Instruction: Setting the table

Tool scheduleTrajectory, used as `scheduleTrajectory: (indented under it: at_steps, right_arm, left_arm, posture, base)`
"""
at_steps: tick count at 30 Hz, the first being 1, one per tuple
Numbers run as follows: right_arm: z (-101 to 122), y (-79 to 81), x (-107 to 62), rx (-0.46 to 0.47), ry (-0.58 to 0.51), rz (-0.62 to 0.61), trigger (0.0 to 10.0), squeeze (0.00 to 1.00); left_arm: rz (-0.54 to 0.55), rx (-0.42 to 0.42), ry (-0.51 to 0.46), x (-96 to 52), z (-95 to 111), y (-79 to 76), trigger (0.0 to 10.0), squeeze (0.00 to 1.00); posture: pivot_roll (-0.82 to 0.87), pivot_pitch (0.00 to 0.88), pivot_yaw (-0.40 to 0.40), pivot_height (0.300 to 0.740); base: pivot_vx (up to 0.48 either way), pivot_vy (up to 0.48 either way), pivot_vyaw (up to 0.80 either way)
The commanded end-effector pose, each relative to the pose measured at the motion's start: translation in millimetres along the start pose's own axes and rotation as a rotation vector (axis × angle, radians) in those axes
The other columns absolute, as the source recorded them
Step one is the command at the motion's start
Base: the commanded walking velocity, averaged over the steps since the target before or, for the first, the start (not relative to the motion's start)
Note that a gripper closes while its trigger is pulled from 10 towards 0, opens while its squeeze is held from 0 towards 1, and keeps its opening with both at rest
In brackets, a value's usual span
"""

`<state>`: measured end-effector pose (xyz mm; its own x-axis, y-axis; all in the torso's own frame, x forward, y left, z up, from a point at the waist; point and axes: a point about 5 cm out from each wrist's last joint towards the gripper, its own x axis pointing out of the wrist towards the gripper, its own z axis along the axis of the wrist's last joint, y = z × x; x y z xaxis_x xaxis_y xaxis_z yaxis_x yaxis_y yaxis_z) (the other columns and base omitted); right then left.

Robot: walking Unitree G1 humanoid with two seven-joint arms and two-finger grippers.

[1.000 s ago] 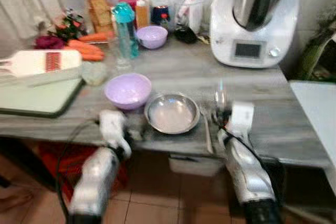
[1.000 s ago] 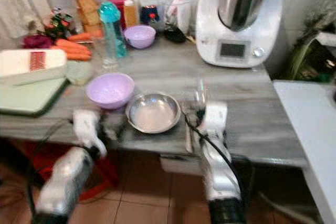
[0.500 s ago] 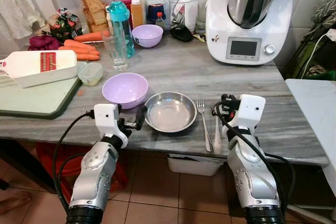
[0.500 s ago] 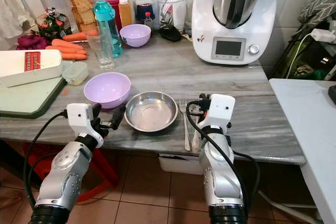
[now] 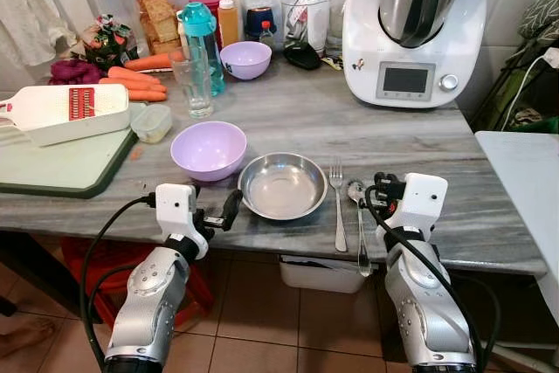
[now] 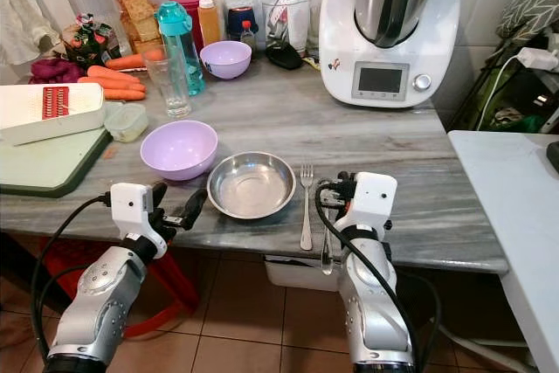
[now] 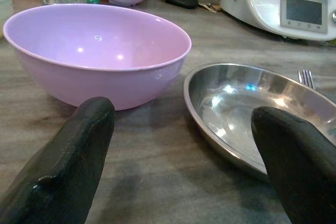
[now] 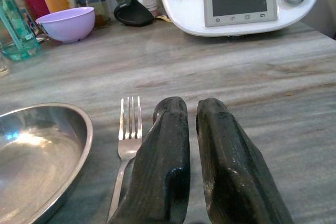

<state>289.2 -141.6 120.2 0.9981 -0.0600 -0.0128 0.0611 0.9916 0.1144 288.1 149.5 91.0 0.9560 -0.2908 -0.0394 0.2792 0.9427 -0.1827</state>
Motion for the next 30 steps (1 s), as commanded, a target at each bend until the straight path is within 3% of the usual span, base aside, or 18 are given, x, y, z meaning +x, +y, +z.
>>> scheduleTrajectory:
  at_steps: [1,7,9,14,20,24,25,30]
  right_arm:
    - [6,3.1,2.6,-0.008,-0.016,0.002,10.0,0.0]
    - [4,2.8,-2.4,0.003,0.001,0.01,10.0,0.0]
    - [-2,-6.4,-8.9,0.003,0.026,-0.027,10.0,0.0]
    - [-15,-17.8,-19.1,0.044,0.091,-0.076,10.0,0.0]
    - [-20,-16.6,-23.9,0.068,0.122,-0.088,10.0,0.0]
    - [-16,-12.4,-22.6,0.071,0.113,-0.071,10.0,0.0]
    - [-13,-12.1,-21.4,0.074,0.095,-0.073,0.0,0.0]
    - [-11,-10.8,-20.5,0.074,0.088,-0.069,0.0,0.0]
  left_arm:
    - [-0.008,0.0,-0.012,0.0,5,-1.4,10.0,0.0]
    - [-0.116,-0.028,0.014,-6.3,2,-5.6,10.0,0.0]
    - [-0.182,0.041,0.036,-14.3,-2,-5.7,10.0,0.0]
    - [-0.257,0.079,0.069,-25.6,-7,-3.2,10.0,0.0]
    - [-0.341,0.07,0.084,-31.4,-7,-6.4,10.0,0.0]
    - [-0.331,0.072,0.072,-28.3,-6,-6.7,10.0,0.0]
    - [-0.329,0.072,0.069,-27.0,-6,-7.6,10.0,0.0]
    - [-0.329,0.068,0.068,-26.9,-7,-10.5,10.0,0.0]
  posture:
    - [0.0,0.0,0.055,0.74]
    - [0.01,0.0,0.052,0.74]
    - [0.0,0.0,0.052,0.74]
    - [-0.01,0.0,0.057,0.74]
    - [-0.01,0.0,0.057,0.74]
    - [-0.01,0.0,0.058,0.74]
    - [-0.02,0.0,0.057,0.74]
    - [-0.02,0.0,0.057,0.74]
  base:
    - [0.0,0.0,0.0]
    - [0.0,0.0,0.0]
    - [0.0,0.0,0.0]
    - [0.0,0.0,0.0]
    - [0.0,0.0,0.0]
    - [0.0,0.0,0.0]
    - [0.0,0.0,0.0]
    - [0.0,0.0,0.0]
